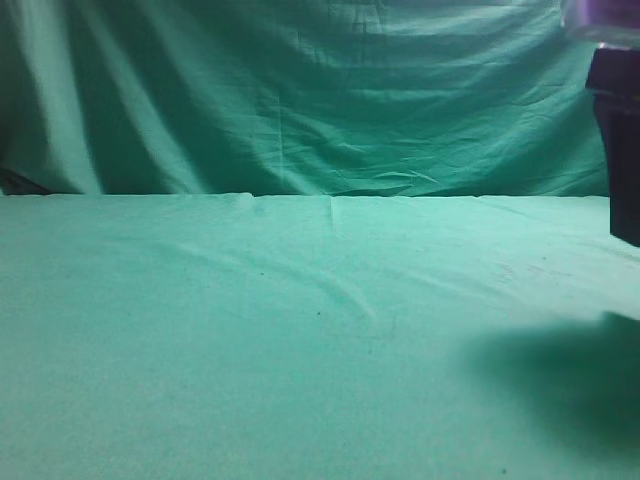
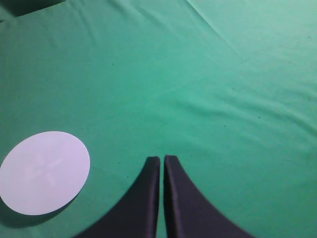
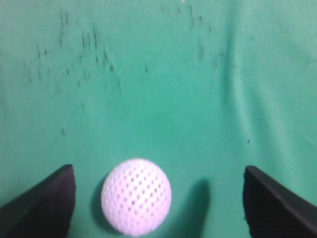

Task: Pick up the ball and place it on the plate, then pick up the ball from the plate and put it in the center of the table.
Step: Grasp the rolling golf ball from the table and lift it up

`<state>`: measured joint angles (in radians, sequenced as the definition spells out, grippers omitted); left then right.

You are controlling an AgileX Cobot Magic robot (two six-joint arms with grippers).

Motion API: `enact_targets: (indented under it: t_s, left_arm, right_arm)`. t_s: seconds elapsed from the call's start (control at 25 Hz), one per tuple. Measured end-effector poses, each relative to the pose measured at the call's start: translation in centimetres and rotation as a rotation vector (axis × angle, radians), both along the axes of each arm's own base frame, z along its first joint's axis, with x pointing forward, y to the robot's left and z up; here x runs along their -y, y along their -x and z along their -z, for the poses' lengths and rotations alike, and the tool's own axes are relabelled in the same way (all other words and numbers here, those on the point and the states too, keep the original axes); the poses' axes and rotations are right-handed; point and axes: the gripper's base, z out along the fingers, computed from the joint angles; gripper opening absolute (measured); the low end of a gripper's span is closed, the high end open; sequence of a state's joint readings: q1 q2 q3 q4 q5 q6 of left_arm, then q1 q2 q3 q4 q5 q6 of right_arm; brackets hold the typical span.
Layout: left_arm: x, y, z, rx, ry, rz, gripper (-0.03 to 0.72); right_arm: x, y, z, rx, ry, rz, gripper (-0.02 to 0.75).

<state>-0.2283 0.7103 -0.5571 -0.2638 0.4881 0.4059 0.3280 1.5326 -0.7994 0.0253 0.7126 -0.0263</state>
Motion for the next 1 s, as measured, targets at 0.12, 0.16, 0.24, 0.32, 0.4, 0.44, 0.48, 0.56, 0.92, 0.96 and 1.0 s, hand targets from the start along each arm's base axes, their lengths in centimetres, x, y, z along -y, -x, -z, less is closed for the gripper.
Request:
enact_targets:
  t_s: [0.12, 0.16, 0.24, 0.32, 0.4, 0.44, 0.48, 0.56, 0.92, 0.96, 1.0]
  left_arm:
    - [0.0, 0.0, 0.0, 0.0, 0.0, 0.0, 0.0]
    - [0.0, 0.0, 0.0, 0.0, 0.0, 0.0, 0.0]
    - [0.0, 0.0, 0.0, -0.001, 0.002, -0.001, 0.0]
    - [0.0, 0.0, 0.0, -0.001, 0.002, -0.001, 0.0]
    - [0.0, 0.0, 0.0, -0.001, 0.001, -0.001, 0.0]
    - [0.0, 0.0, 0.0, -0.001, 0.001, -0.001, 0.0]
    - [0.0, 0.0, 0.0, -0.001, 0.001, -0.001, 0.0]
    - [0.0, 0.0, 0.0, -0.001, 0.001, -0.001, 0.0]
    - [0.0, 0.0, 0.0, -0.001, 0.001, -0.001, 0.0]
    - [0.0, 0.0, 0.0, -0.001, 0.001, -0.001, 0.0]
    - [0.0, 0.0, 0.0, -0.001, 0.001, -0.001, 0.0]
  right_arm:
    - [-0.2, -0.5, 0.6, -0.036, 0.008, 0.002, 0.584]
    - [-0.2, -0.5, 0.9, -0.046, 0.008, 0.005, 0.584]
    - [-0.4, -0.5, 1.2, -0.062, 0.001, 0.002, 0.554]
    - [-0.5, -0.5, 1.3, -0.073, -0.016, -0.003, 0.554]
    - [-0.7, -0.4, 1.3, -0.083, -0.031, -0.01, 0.554]
    - [-0.7, -0.3, 1.3, -0.091, -0.034, -0.012, 0.554]
    - [-0.7, -0.3, 1.3, -0.093, -0.036, -0.014, 0.554]
    - [-0.7, -0.3, 1.3, -0.093, -0.036, -0.018, 0.554]
    - [-0.8, -0.4, 2.2, -0.13, -0.022, -0.044, 0.554]
    - [-0.8, -0.4, 2.2, -0.13, -0.022, -0.044, 0.554]
    - [-0.8, -0.4, 2.2, -0.13, -0.022, -0.044, 0.554]
